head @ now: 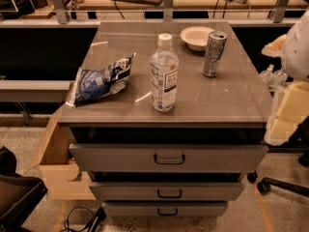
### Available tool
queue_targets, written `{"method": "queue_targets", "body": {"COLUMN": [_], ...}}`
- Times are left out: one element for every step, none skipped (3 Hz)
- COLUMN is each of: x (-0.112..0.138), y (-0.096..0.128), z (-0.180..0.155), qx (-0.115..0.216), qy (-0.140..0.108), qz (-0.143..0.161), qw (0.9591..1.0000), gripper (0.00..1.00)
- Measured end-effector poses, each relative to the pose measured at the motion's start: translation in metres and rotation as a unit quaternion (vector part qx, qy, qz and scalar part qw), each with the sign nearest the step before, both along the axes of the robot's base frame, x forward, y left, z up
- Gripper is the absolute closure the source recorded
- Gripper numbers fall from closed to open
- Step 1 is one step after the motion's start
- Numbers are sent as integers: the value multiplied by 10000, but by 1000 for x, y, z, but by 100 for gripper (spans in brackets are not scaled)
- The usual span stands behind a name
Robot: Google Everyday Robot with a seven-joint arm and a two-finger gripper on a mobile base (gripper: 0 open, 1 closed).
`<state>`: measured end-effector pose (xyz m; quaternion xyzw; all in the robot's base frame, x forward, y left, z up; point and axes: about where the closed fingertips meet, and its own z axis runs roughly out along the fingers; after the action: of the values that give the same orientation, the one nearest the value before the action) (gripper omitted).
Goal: Open top drawer
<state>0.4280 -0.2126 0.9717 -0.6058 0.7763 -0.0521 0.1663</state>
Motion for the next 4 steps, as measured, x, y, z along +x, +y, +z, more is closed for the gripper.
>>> {"method": "queue_targets", "body": {"x": [-23, -44, -59, -74], "y": [3, 7, 18, 27], "z": [-35, -76, -127, -174], "qx": [-146, -418, -706, -870], "qy": [81, 137, 302, 531], "qz": [197, 376, 513, 691], "qw": [9997, 9983, 9957, 9924], "gripper": [0, 0, 0, 0]}}
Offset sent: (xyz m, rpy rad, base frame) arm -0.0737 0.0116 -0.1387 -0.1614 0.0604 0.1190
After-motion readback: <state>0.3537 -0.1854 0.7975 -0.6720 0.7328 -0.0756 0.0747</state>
